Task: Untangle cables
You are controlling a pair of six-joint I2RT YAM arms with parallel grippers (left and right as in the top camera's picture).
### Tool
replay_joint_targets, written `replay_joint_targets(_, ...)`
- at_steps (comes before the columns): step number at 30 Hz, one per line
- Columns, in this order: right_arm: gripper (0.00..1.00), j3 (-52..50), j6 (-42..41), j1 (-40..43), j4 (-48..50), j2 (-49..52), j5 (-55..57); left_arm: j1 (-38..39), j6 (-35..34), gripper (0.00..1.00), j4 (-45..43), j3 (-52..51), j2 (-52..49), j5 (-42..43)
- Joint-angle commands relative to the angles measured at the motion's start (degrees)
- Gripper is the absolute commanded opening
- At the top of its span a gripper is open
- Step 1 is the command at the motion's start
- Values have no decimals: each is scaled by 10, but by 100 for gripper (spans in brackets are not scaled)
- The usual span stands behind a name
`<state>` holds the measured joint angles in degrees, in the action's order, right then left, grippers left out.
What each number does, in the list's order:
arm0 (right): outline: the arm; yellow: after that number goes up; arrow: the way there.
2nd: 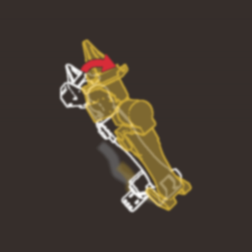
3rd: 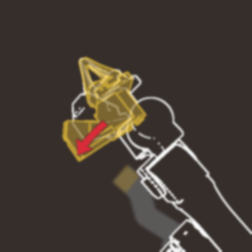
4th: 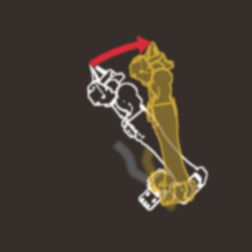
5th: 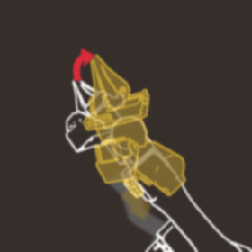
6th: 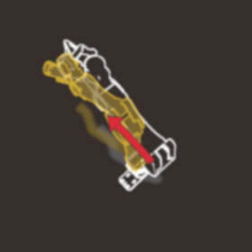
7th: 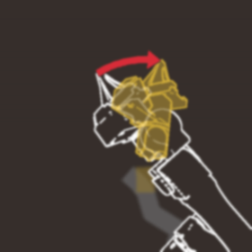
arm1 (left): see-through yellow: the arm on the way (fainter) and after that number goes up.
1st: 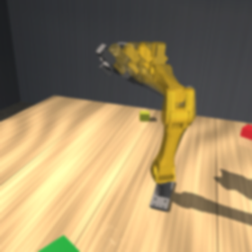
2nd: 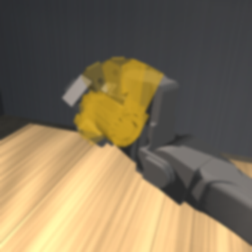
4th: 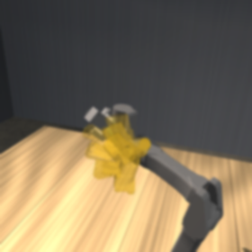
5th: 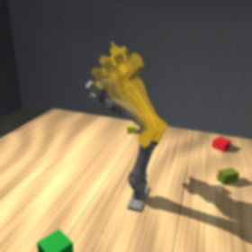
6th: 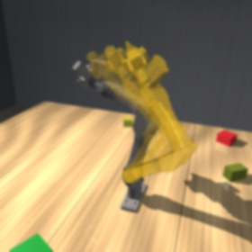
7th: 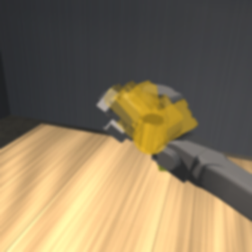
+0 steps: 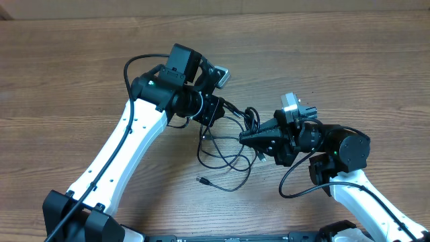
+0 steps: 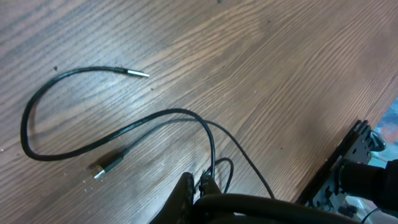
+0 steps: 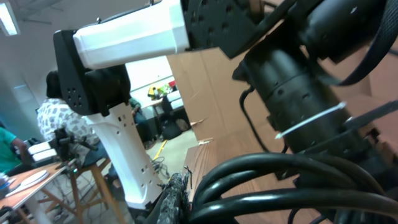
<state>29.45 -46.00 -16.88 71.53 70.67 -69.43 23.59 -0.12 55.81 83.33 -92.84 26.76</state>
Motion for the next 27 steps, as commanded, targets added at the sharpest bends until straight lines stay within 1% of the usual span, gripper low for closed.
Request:
replay_joint_targets(1, 4, 9, 31, -4, 32, -24, 11, -22, -34, 4, -2, -41, -16, -85)
replay_joint_targets(5, 4, 9, 31, 1, 25, -24, 44, -22, -33, 4, -1, -54, -16, -49)
replay_joint_targets(8, 4, 9, 53, 9, 5, -24, 57, -22, -21, 4, -2, -55, -16, -8)
replay_joint_targets(11, 4, 9, 84, 16, -48, -24, 83, -22, 5, 4, -3, -54, -16, 56)
replay_joint_targets(14, 4, 9, 107, 21, -116, -24, 134, -22, 33, 4, 2, -54, -16, 116)
replay_joint_targets(16, 4, 9, 121, 23, -153, -24, 176, -21, 41, 4, 9, -55, -16, 122)
replay_joint_targets(20, 4, 9, 120, 28, -197, -24, 257, -22, 52, 4, 29, -55, -16, 123)
replay_joint_targets(23, 4, 9, 123, 28, -248, -24, 327, -21, 63, 4, 43, -54, -16, 123)
replay_joint_targets(27, 4, 9, 158, 28, -321, -24, 383, -22, 64, 4, 46, -54, -16, 123)
